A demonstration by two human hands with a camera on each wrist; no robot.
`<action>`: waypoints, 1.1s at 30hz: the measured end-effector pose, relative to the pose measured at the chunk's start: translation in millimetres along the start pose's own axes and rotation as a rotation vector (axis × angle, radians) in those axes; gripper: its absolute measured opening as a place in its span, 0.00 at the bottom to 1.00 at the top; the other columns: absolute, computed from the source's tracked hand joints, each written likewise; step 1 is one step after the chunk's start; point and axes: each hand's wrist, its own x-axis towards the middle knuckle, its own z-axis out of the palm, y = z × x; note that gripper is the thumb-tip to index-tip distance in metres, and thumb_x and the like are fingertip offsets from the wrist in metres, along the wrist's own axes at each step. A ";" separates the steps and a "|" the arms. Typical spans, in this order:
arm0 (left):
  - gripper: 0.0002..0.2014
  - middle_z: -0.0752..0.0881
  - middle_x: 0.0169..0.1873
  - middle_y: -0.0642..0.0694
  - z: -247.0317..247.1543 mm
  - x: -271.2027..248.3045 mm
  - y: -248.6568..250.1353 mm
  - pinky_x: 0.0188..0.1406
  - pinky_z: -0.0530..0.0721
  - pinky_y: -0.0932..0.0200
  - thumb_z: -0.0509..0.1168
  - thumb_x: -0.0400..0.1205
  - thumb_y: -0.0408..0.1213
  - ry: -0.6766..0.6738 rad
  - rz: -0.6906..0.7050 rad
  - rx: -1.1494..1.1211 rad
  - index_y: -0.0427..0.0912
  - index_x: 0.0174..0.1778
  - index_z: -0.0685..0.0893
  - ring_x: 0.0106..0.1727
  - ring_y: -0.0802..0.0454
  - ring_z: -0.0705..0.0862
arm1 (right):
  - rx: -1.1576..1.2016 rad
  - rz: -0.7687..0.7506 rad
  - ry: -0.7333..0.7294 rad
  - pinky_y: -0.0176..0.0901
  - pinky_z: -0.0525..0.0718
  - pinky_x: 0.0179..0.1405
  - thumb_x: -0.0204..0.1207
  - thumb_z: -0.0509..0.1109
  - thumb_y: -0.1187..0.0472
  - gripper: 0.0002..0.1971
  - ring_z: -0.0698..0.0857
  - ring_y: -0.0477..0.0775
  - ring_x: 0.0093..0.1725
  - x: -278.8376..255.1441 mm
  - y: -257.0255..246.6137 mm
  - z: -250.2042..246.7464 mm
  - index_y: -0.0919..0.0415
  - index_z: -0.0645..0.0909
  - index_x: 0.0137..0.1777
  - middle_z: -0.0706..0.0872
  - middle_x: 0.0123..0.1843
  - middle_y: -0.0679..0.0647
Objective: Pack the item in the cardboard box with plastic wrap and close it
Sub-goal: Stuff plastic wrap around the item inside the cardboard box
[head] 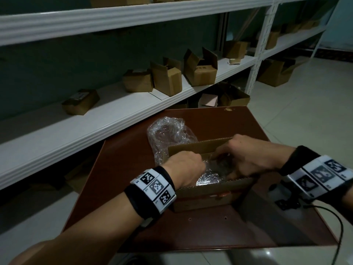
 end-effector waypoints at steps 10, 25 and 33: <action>0.07 0.84 0.39 0.43 -2.6 3.0 -1.4 0.38 0.81 0.53 0.64 0.87 0.32 -0.042 -0.032 -0.032 0.38 0.53 0.89 0.40 0.43 0.85 | -0.142 0.320 0.061 0.32 0.76 0.31 0.65 0.85 0.46 0.19 0.80 0.47 0.37 3.9 -14.9 -1.4 0.53 0.78 0.39 0.81 0.40 0.48; 0.04 0.86 0.45 0.43 6.0 -0.6 -9.2 0.34 0.78 0.54 0.66 0.87 0.33 -0.001 -0.016 -0.052 0.41 0.51 0.86 0.37 0.44 0.79 | -0.026 0.323 -0.294 0.38 0.76 0.44 0.80 0.71 0.65 0.05 0.84 0.56 0.52 39.4 -6.9 37.5 0.56 0.83 0.43 0.85 0.47 0.52; 0.10 0.89 0.48 0.46 9.3 -5.8 -25.1 0.49 0.89 0.51 0.75 0.81 0.39 0.035 -0.056 -0.303 0.42 0.56 0.88 0.51 0.46 0.88 | -0.057 0.275 -0.276 0.40 0.79 0.52 0.83 0.68 0.65 0.12 0.85 0.57 0.57 43.3 -6.3 37.0 0.66 0.83 0.65 0.86 0.65 0.62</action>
